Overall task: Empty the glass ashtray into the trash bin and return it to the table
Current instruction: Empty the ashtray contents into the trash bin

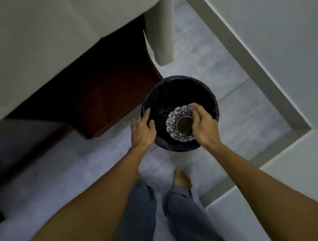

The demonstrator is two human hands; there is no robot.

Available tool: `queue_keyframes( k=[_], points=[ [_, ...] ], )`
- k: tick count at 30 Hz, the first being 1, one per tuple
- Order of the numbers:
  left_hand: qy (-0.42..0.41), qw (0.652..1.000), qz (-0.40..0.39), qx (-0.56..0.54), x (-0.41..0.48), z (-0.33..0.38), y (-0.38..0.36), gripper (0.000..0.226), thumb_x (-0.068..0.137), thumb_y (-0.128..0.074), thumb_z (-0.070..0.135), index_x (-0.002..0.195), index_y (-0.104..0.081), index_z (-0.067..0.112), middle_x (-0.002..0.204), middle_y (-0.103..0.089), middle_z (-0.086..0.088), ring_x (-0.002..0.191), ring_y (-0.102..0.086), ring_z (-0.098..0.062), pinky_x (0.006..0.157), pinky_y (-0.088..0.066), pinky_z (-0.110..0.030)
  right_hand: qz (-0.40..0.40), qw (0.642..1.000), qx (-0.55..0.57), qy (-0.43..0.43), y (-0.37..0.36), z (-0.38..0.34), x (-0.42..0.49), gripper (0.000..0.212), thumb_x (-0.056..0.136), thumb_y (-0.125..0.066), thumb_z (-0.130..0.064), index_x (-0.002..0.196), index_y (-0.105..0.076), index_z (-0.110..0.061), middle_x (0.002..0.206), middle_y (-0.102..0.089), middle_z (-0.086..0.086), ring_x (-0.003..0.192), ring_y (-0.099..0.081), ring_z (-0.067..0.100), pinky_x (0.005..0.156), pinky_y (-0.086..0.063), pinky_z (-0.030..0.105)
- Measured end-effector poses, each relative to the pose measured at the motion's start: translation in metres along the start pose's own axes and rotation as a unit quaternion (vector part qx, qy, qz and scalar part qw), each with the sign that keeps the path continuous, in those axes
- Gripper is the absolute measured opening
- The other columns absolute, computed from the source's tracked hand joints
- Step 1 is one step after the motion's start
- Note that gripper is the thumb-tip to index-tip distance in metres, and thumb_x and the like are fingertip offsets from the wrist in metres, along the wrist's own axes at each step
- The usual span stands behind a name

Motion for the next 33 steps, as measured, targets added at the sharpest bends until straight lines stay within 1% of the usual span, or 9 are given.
queue_keyframes(
  k=[4,9,12,15,18,20,23,26,33],
  points=[
    [-0.012,0.998,0.046,-0.046,0.019,-0.004,-0.012,0.051,0.103,-0.046,0.028,0.153,-0.037,0.036,0.153,-0.038,-0.012,0.141,-0.037,-0.027,0.108,-0.035,-0.028,0.004,1.000,-0.015,0.004,-0.013,0.016,0.019,0.033,0.107,-0.037,-0.033,0.131,-0.059,-0.032,0.118,-0.068,-0.005,0.109,-0.063,0.017,0.088,-0.046,0.023],
    [-0.008,0.994,0.064,-0.084,0.035,-0.014,-0.029,0.056,0.103,-0.047,0.024,0.154,-0.032,0.043,0.155,-0.036,-0.012,0.136,-0.045,-0.034,0.114,-0.040,-0.041,0.001,1.000,-0.023,0.007,-0.027,0.034,0.032,0.033,0.106,-0.037,-0.034,0.130,-0.059,-0.034,0.120,-0.068,-0.004,0.111,-0.063,0.018,0.091,-0.046,0.024],
    [-0.024,0.994,0.071,-0.079,0.041,-0.021,-0.032,0.070,0.099,-0.045,0.010,0.152,-0.025,0.050,0.146,-0.049,-0.012,0.113,-0.062,-0.039,0.094,-0.056,-0.050,0.000,1.000,-0.027,0.008,-0.034,0.042,0.036,0.033,0.106,-0.036,-0.036,0.130,-0.059,-0.035,0.120,-0.067,-0.005,0.111,-0.063,0.018,0.091,-0.046,0.025],
    [-0.030,0.994,0.059,-0.083,0.044,-0.026,-0.036,0.091,0.088,-0.044,-0.011,0.152,-0.023,0.051,0.130,-0.062,-0.009,0.094,-0.066,-0.036,0.086,-0.060,-0.047,0.003,1.000,-0.026,0.003,-0.039,0.047,0.036,0.033,0.106,-0.037,-0.035,0.131,-0.059,-0.034,0.120,-0.067,-0.004,0.111,-0.063,0.018,0.092,-0.047,0.027],
    [-0.015,0.992,0.053,-0.114,0.044,-0.026,-0.034,0.097,0.085,-0.046,-0.018,0.152,-0.026,0.050,0.133,-0.061,-0.007,0.081,-0.068,-0.025,0.088,-0.061,-0.036,-0.005,0.999,-0.038,0.002,-0.041,0.044,0.032,0.034,0.106,-0.036,-0.035,0.133,-0.058,-0.032,0.121,-0.067,-0.002,0.112,-0.062,0.020,0.089,-0.043,0.024],
    [-0.012,0.990,0.058,-0.128,0.040,-0.021,-0.028,0.094,0.086,-0.046,-0.020,0.153,-0.031,0.044,0.132,-0.062,-0.007,0.083,-0.070,-0.026,0.090,-0.058,-0.025,-0.014,0.999,-0.052,0.011,-0.041,0.038,0.030,0.035,0.106,-0.036,-0.034,0.134,-0.057,-0.032,0.122,-0.067,-0.001,0.114,-0.062,0.021,0.090,-0.042,0.023],
    [-0.002,0.987,0.065,-0.145,0.031,-0.014,-0.019,0.089,0.086,-0.045,-0.020,0.153,-0.035,0.038,0.113,-0.062,0.000,0.086,-0.071,-0.029,0.089,-0.059,-0.027,-0.033,0.994,-0.092,0.041,-0.039,0.019,0.030,0.035,0.105,-0.036,-0.035,0.134,-0.055,-0.036,0.122,-0.069,0.000,0.112,-0.063,0.024,0.091,-0.049,0.030],
    [-0.002,0.986,0.075,-0.151,0.022,-0.011,-0.010,0.089,0.085,-0.046,-0.020,0.152,-0.037,0.038,0.128,-0.061,0.004,0.084,-0.071,-0.021,0.084,-0.056,-0.016,-0.032,0.989,-0.121,0.076,-0.033,-0.004,0.028,0.036,0.104,-0.036,-0.034,0.135,-0.054,-0.037,0.117,-0.071,0.001,0.108,-0.065,0.027,0.090,-0.054,0.039],
    [-0.014,0.981,0.085,-0.174,-0.006,0.000,0.014,0.087,0.086,-0.043,-0.020,0.149,-0.043,0.039,0.086,-0.039,0.034,0.080,-0.068,-0.018,0.077,-0.050,-0.003,-0.079,0.961,-0.262,0.035,-0.035,-0.018,0.032,0.038,0.100,-0.038,-0.031,0.133,-0.056,-0.037,0.109,-0.068,0.012,0.100,-0.064,0.038,0.080,-0.051,0.041]
  ],
)
Point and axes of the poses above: each hand's wrist, its own x-axis towards the middle knuckle, its own y-axis out of the back of the hand, z = x × y, the point moved 9 cm from there along x, towards the middle knuckle
